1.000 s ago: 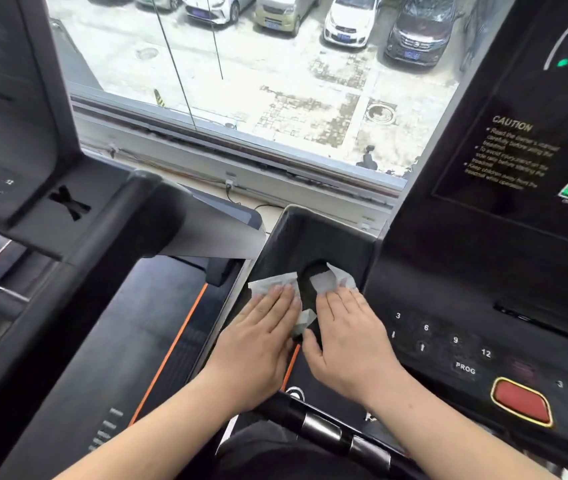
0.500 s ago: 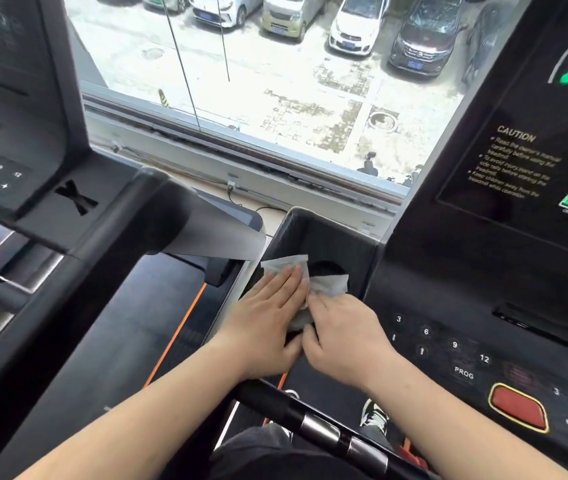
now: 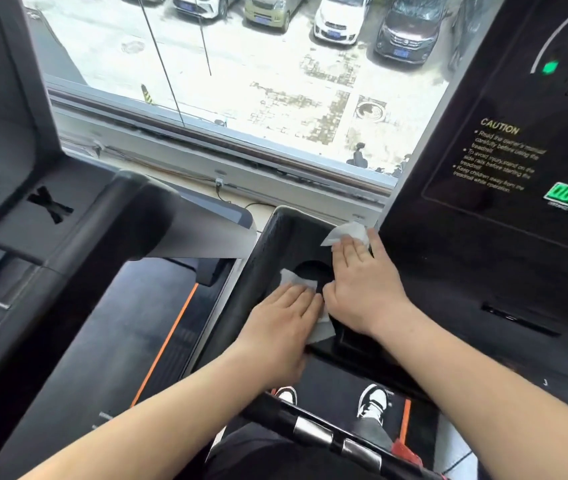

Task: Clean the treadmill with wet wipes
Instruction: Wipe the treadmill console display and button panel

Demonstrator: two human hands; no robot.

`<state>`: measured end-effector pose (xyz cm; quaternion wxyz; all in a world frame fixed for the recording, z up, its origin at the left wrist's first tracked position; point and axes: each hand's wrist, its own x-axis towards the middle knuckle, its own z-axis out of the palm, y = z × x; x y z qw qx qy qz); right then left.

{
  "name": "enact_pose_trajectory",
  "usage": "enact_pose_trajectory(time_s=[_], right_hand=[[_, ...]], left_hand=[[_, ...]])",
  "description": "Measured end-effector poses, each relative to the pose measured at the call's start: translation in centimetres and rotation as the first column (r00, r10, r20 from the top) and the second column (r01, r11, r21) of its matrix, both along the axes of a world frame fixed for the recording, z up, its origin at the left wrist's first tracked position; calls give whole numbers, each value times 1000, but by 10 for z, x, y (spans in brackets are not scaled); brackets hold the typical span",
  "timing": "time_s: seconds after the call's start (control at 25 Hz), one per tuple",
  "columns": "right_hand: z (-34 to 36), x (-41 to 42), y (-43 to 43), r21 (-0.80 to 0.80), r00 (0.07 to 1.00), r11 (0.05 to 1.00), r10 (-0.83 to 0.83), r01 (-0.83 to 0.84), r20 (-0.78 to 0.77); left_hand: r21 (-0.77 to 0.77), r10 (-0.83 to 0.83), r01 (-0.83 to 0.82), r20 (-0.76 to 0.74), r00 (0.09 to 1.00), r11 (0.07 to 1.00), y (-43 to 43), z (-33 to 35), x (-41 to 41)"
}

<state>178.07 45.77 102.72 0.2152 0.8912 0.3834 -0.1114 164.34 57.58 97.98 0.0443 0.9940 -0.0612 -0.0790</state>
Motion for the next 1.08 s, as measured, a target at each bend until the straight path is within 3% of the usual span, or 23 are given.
enact_pose_trajectory(time_s=[0.16, 0.32, 0.44, 0.56, 0.8, 0.92, 1.08], right_hand=[[-1, 15, 7, -44, 998, 998, 46, -47, -43], [-8, 7, -3, 49, 996, 999, 19, -15, -89], [-19, -18, -19, 261, 994, 965, 44, -17, -98], [-36, -57, -39, 438, 994, 898, 91, -54, -64], [-35, -108, -50, 518, 968, 843, 226, -141, -105], [-36, -115, -43, 524, 914, 820, 368, -231, -172], [-41, -103, -24, 503, 851, 786, 497, -360, -168]], left_hand=[[149, -31, 61, -193, 981, 987, -6, 8, 39], [71, -62, 70, -107, 992, 995, -5, 4, 21], [41, -51, 51, 12, 999, 998, -10, -8, -8], [8, 7, -8, 9, 1000, 1000, -14, -12, -37], [-16, 306, -306, -4, 952, 952, 20, -5, -72], [-90, 348, -351, -52, 936, 932, 32, -3, -61], [-350, 397, -400, -84, 914, 847, 64, 15, -25]])
